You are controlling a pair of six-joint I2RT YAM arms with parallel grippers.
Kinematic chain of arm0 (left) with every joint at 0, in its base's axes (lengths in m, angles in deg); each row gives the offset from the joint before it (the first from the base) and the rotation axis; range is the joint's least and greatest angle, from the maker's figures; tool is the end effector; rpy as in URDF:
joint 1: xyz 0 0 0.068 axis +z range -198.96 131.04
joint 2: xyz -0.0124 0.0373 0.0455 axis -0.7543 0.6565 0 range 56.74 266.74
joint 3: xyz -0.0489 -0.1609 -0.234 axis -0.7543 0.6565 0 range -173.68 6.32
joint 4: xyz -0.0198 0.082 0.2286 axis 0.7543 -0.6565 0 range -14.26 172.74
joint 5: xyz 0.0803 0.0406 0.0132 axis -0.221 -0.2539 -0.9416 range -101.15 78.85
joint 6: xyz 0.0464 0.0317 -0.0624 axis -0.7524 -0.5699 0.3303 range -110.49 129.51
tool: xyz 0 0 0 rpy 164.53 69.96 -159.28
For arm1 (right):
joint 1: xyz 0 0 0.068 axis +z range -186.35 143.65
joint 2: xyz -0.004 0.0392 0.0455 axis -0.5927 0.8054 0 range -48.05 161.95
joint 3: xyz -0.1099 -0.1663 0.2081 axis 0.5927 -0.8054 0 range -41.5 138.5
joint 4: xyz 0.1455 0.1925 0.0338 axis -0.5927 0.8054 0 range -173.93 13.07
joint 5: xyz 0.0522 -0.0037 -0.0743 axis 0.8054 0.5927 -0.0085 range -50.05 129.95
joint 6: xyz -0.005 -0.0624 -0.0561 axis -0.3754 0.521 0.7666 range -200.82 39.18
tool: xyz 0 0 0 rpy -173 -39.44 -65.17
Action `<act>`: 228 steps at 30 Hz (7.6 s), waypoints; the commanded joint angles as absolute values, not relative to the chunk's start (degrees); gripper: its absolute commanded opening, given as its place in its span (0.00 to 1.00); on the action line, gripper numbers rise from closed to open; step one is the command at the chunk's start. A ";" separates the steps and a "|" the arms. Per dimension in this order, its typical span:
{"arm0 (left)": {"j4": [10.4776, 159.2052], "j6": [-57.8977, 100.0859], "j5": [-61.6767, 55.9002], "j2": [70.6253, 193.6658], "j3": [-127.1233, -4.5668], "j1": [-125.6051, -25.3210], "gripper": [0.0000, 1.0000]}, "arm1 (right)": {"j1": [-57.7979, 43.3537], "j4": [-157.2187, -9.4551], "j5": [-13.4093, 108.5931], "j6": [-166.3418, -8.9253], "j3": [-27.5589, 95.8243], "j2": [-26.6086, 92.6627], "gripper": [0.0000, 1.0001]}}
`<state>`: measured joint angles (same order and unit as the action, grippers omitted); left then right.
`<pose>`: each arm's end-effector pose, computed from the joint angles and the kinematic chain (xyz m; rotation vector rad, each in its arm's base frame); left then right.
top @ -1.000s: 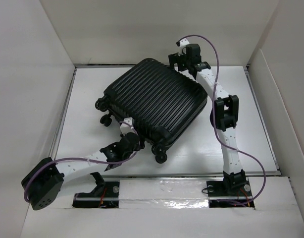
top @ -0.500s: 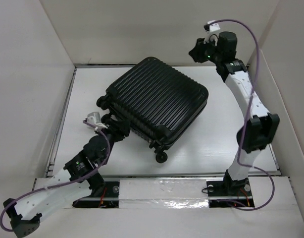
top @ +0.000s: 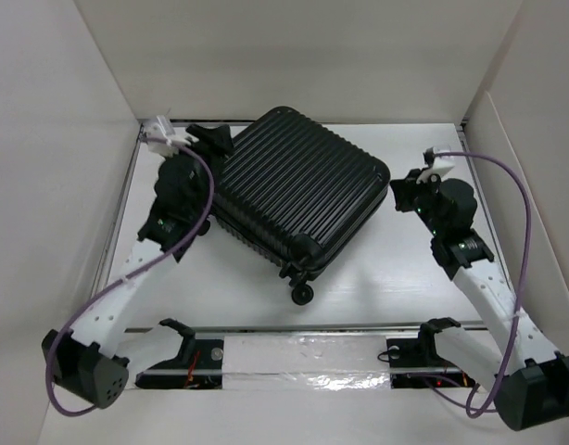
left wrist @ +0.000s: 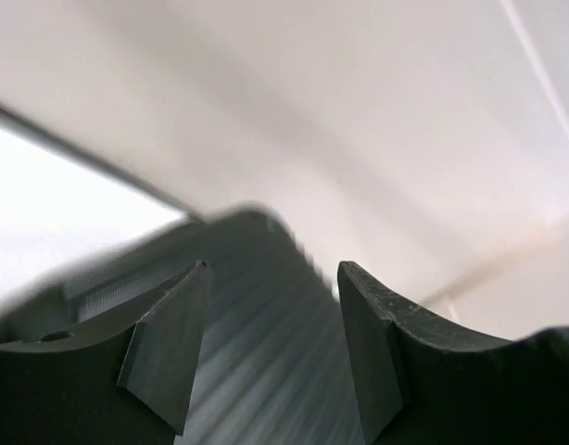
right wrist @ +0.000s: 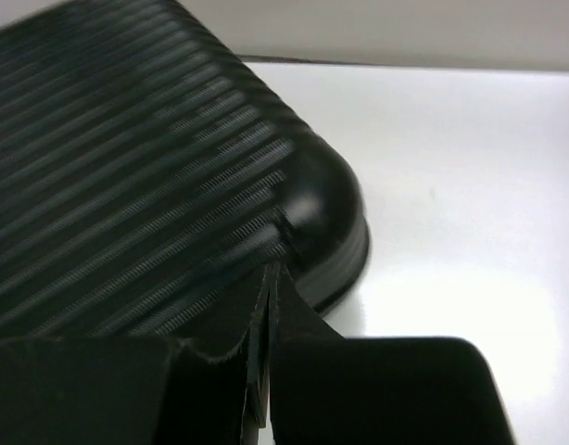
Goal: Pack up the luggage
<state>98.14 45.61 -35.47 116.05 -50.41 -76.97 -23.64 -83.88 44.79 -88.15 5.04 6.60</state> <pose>0.2289 -0.0874 0.4353 -0.4585 1.3199 -0.6509 0.2289 0.0580 0.3482 -0.1439 1.7180 0.3316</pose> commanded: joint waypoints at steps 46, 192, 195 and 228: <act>110.86 51.25 -9.56 119.88 -16.03 -69.76 0.03 | -15.44 -69.99 60.15 -81.63 64.93 66.51 0.05; 120.18 35.26 -26.98 134.52 -39.47 -104.16 0.16 | 37.91 -144.51 3.66 -88.03 -21.93 28.14 0.00; 119.48 35.36 -26.26 134.96 -40.52 -104.16 0.16 | 37.92 -145.01 3.48 -86.02 -17.53 31.38 0.00; 118.95 64.53 0.87 135.81 -37.16 -46.06 0.50 | 26.76 -130.87 24.21 -91.45 -22.69 15.14 0.00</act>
<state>114.29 62.99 -8.34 130.32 -29.53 -46.24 26.57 -122.50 19.55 -90.27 -22.98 17.35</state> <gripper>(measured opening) 0.501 0.020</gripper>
